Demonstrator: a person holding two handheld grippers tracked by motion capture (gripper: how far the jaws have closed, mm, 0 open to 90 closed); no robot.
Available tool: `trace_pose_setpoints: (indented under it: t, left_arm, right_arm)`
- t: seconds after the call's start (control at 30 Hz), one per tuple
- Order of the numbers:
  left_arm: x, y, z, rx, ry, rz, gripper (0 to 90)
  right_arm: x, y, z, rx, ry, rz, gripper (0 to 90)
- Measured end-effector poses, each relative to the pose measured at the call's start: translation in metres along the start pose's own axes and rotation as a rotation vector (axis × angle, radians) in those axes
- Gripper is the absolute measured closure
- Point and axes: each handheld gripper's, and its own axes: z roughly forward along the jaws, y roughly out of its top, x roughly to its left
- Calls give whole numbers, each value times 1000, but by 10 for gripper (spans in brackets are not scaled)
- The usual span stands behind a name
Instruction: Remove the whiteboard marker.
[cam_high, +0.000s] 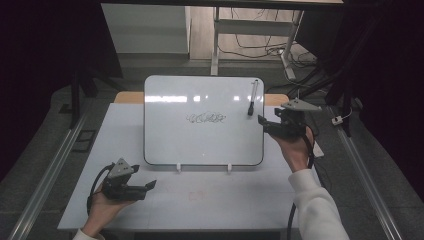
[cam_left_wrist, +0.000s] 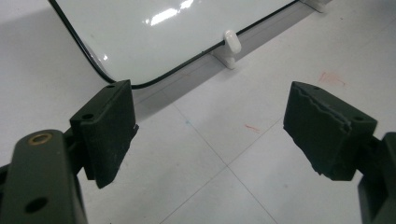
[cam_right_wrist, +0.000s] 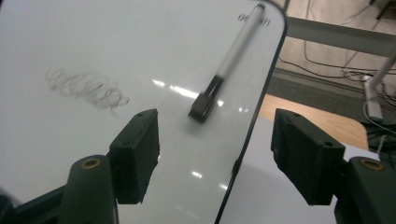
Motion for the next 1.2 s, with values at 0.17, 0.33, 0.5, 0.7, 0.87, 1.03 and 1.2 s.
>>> trace_pose_setpoints:
  t: [0.17, 0.33, 0.5, 0.7, 0.87, 1.03, 1.2]
  left_arm:
    - [0, 0, 1, 2, -1, 2, 177]
    - [-1, -1, 1, 4, 0, 10, 177]
    - [0, -1, 2, 4, 0, 14, 178]
    - [0, -1, 1, 2, 1, 17, 178]
    - [0, -1, 2, 2, 3, 21, 179]
    - [1, -1, 2, 6, 6, 25, 180]
    - [2, -2, 3, 8, 11, 29, 180]
  right_arm:
    - [-1, 22, 14, 15, -36, 26, 348]
    - [1, 41, 30, 44, -62, 24, 371]
    - [4, 54, 44, 60, -87, 13, 394]
    - [5, 65, 62, 82, -127, -3, 443]
    - [4, 72, 75, 98, -149, 13, 492]
    - [3, 74, 86, 107, -174, 20, 548]
    - [0, 74, 95, 110, -197, 48, 607]
